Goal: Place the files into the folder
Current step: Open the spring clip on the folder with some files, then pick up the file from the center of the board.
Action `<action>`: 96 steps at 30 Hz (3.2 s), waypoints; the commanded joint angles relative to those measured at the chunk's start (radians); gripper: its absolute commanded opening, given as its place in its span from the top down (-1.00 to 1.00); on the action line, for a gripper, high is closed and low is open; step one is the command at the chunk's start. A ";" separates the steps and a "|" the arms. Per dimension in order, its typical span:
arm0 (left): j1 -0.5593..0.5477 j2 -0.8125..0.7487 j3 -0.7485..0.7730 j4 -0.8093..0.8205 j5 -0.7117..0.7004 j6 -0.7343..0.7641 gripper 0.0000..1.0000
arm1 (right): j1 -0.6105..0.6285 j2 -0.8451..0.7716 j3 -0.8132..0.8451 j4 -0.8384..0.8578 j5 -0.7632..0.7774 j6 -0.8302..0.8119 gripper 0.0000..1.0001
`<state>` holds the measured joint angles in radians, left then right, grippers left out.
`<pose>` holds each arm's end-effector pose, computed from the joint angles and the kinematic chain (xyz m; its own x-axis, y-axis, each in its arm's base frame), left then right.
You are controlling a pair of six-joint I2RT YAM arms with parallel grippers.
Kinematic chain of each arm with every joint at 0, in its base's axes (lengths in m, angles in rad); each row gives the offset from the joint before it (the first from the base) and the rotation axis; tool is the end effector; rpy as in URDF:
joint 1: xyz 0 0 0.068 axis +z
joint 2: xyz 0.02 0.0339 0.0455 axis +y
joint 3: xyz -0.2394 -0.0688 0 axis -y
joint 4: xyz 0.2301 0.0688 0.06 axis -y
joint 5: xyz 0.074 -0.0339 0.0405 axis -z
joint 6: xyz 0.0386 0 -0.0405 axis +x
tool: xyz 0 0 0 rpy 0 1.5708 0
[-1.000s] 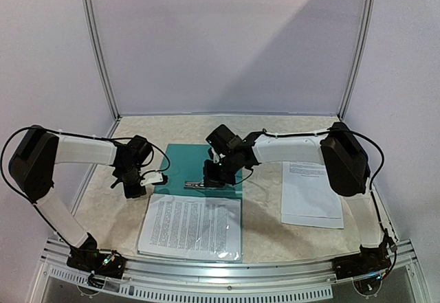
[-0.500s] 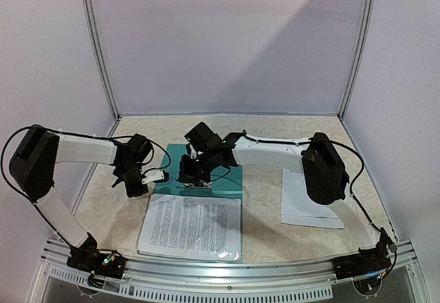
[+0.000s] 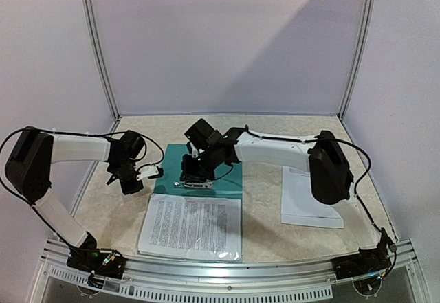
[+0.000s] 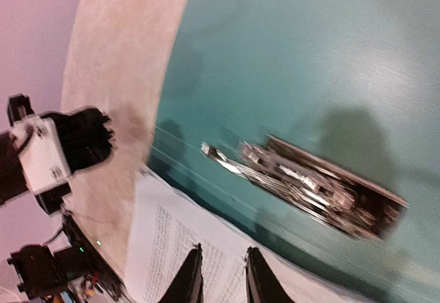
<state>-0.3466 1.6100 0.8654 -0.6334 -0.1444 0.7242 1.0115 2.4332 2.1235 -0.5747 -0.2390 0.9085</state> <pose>0.2471 -0.0834 0.1308 -0.4859 0.8726 -0.0499 0.8440 0.4833 0.2327 0.2628 0.4371 0.1700 -0.9646 -0.0970 -0.2453 -0.2317 0.7559 0.6124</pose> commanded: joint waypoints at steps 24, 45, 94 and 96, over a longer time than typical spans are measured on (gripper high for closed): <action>-0.601 0.413 1.091 -0.426 -0.043 -0.064 -0.05 | -1.003 -0.954 -1.260 -0.088 0.083 -0.404 -0.33; -0.921 0.847 1.230 0.041 -0.131 0.063 -0.31 | -1.003 -0.775 -1.222 -0.078 0.022 -0.490 -0.31; -0.643 1.143 1.589 -0.160 0.331 -1.033 -0.49 | -1.089 -0.371 -0.794 0.015 -0.205 -0.588 -0.26; -0.644 1.148 1.593 -0.160 0.332 -1.032 -0.49 | -1.091 -0.355 -0.796 0.028 -0.250 -0.587 -0.26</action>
<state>-0.9863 2.6949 2.4527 -0.7662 0.1631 -0.2886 -0.0738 2.0182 1.3449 -0.5911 -0.4221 0.3202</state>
